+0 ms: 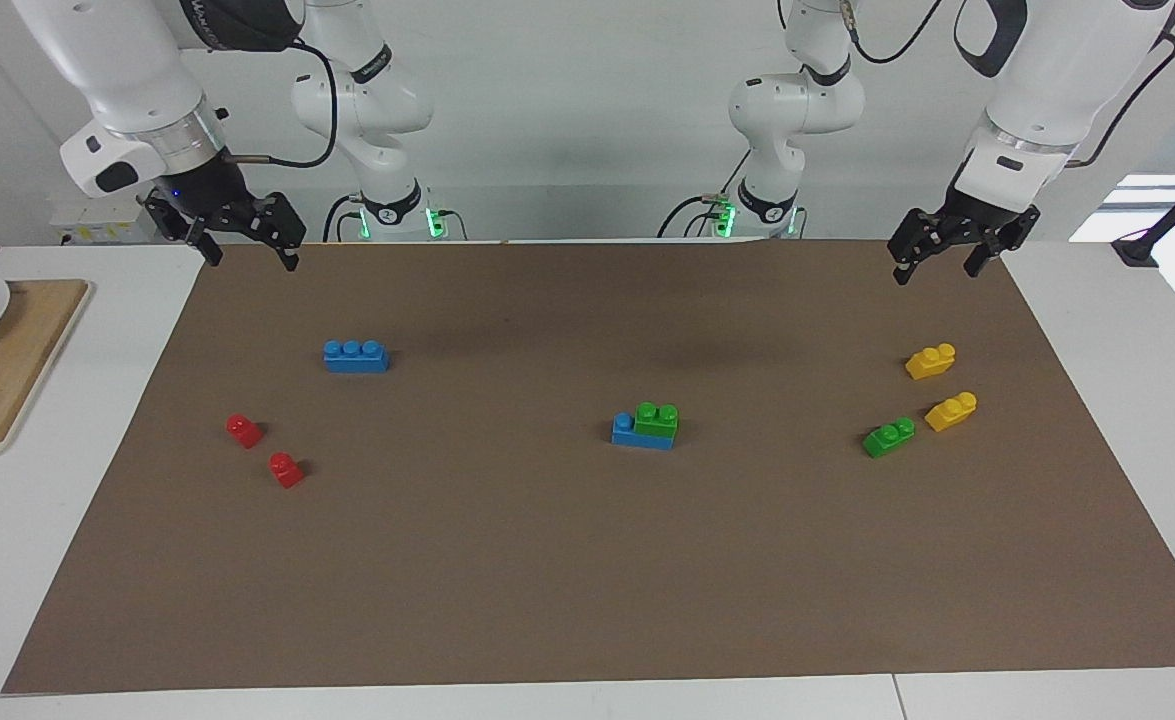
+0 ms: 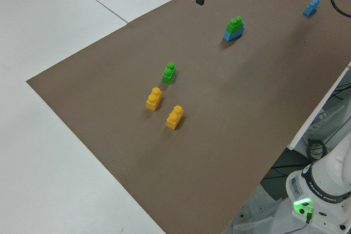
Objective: Remove green block with left arm and hold with right
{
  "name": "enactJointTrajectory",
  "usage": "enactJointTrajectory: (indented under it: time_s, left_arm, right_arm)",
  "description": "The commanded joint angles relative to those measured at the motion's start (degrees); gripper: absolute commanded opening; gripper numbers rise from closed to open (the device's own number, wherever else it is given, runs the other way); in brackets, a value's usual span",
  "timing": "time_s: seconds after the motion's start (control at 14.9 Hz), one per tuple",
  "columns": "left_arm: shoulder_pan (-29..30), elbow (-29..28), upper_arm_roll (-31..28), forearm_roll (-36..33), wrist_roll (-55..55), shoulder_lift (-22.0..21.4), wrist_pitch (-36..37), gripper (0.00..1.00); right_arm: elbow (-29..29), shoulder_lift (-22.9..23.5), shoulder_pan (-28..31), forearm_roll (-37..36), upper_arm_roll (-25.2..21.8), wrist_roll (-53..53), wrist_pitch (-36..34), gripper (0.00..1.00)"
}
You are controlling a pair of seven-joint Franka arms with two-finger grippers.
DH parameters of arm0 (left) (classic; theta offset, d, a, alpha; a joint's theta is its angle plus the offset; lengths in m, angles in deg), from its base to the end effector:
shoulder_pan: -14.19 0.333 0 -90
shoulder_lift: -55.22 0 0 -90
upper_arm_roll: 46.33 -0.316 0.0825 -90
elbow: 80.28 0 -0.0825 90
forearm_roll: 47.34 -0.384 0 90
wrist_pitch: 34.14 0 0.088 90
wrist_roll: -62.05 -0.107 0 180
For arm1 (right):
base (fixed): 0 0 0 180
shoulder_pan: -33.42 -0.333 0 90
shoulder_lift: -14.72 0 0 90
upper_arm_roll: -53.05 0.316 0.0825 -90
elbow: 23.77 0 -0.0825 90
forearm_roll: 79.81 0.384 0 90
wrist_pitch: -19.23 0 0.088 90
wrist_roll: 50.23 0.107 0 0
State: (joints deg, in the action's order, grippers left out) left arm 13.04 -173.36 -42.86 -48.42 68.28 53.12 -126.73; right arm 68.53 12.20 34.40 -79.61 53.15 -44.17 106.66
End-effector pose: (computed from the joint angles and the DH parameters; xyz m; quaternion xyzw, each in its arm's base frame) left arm 0.5455 -0.0428 0.6232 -0.9998 -0.0138 -0.0149 0.0092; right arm 0.5357 -0.0078 0.6258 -0.9980 0.0605 0.0206 0.0008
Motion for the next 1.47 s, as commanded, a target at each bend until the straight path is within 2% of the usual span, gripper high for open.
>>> enactJointTrajectory:
  time_s: [0.0,0.8,1.0,1.21,1.41]
  left_arm:
    - [-0.2,-0.1,-0.4,0.7,-0.4,0.1,-0.8,1.0]
    - [-1.0,-0.4,0.0,0.7,0.3,-0.1,0.2,1.0]
    - [-1.0,-2.2,0.0,0.8,9.7,-1.0,-0.9,1.0]
    - [-5.7,-3.0,-0.7,0.8,18.4,-0.4,-2.0,1.0]
    - [-6.2,-4.5,-0.6,3.1,28.3,-0.1,-5.3,1.0]
  right_arm:
    - [0.9,-0.8,1.0,-0.6,0.6,-1.2,-0.6,1.0]
    - [0.8,-0.8,1.0,-0.6,0.6,-1.2,-0.6,1.0]
    - [0.8,-0.8,1.0,-0.1,0.7,-1.8,-0.5,1.0]
    - [0.7,-0.8,1.6,0.1,0.6,-1.2,-0.2,1.0]
    - [0.5,-0.8,3.4,1.8,0.6,-1.7,3.4,1.0]
